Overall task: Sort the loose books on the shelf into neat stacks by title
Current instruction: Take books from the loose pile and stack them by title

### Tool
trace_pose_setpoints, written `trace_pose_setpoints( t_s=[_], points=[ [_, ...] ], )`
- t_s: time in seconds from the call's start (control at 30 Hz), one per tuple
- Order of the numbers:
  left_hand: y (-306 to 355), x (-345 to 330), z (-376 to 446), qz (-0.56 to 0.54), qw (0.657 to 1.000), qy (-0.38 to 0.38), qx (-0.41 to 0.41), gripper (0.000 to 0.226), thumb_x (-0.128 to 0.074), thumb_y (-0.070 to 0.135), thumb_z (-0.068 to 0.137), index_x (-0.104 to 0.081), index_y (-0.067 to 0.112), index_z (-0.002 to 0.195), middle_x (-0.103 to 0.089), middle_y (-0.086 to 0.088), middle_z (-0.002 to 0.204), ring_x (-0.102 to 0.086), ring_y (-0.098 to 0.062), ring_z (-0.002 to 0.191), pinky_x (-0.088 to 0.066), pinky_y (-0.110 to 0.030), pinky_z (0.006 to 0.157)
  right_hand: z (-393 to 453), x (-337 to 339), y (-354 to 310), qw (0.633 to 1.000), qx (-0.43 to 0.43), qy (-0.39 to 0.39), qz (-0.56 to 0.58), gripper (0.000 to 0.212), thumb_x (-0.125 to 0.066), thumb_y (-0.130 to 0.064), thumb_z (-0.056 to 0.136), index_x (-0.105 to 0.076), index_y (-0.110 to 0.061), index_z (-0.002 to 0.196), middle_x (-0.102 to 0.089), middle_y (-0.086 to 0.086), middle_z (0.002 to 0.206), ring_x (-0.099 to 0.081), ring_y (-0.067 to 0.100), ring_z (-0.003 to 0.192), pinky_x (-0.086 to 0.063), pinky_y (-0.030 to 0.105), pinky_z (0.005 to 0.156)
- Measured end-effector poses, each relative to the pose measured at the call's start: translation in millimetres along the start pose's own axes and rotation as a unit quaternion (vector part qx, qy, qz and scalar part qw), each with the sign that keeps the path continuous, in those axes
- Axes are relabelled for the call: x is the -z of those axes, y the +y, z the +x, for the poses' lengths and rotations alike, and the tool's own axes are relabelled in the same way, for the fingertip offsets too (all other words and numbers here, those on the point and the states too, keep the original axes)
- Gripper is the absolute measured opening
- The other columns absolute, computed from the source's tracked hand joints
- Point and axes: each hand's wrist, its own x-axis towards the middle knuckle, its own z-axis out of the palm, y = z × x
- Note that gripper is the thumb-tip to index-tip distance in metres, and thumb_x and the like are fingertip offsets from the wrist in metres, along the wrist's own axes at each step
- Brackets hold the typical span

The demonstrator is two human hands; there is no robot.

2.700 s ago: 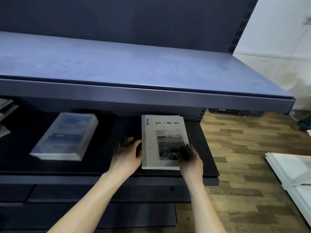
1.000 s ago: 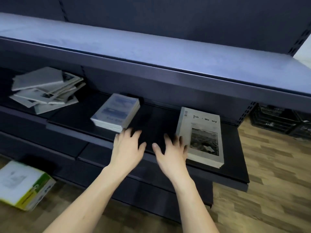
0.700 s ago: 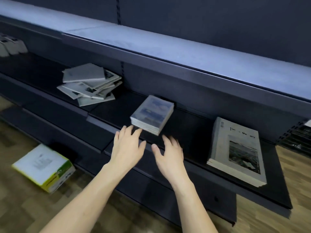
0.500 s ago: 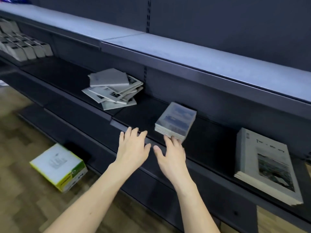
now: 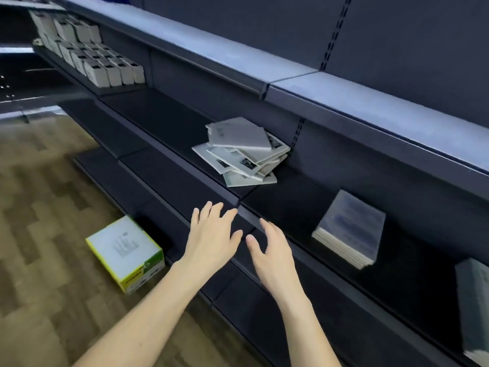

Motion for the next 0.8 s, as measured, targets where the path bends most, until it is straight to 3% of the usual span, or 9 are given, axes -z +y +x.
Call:
trace_pose_setpoints(
  t_s=[0.43, 0.57, 0.8],
  points=[
    [-80, 13, 108, -0.011, 0.999, 0.019, 0.042, 0.054, -0.045, 0.043, 0.098, -0.033, 0.030, 0.149, -0.024, -0.002, 0.159, -0.008, -0.023, 0.150, -0.006, -0.041, 0.121, 150, -72, -38, 0.999, 0.049, 0.008, 0.019, 0.052, -0.052, -0.033, 0.101, -0.039, -0.021, 0.150, -0.032, 0.003, 0.158, -0.028, 0.015, 0.146, -0.026, 0.027, 0.114],
    [-99, 17, 150, -0.012, 0.998, 0.033, 0.043, 0.053, -0.046, 0.042, 0.099, -0.034, 0.030, 0.149, -0.025, -0.001, 0.158, -0.008, -0.023, 0.150, -0.007, -0.040, 0.121, 206, -85, -45, 0.997, 0.072, 0.023, 0.011, 0.052, -0.054, -0.030, 0.099, -0.040, -0.020, 0.149, -0.032, 0.009, 0.157, -0.026, 0.023, 0.147, -0.031, 0.037, 0.117],
    [-127, 8, 205, -0.033, 0.998, 0.038, 0.031, 0.051, -0.049, 0.040, 0.097, -0.039, 0.028, 0.146, -0.033, 0.001, 0.152, -0.016, -0.023, 0.148, -0.013, -0.040, 0.120, 285, -97, -45, 0.988, 0.087, 0.116, -0.051, 0.065, -0.065, -0.014, 0.093, -0.037, -0.017, 0.152, -0.019, 0.007, 0.164, -0.009, 0.023, 0.153, -0.017, 0.051, 0.123]
  ],
)
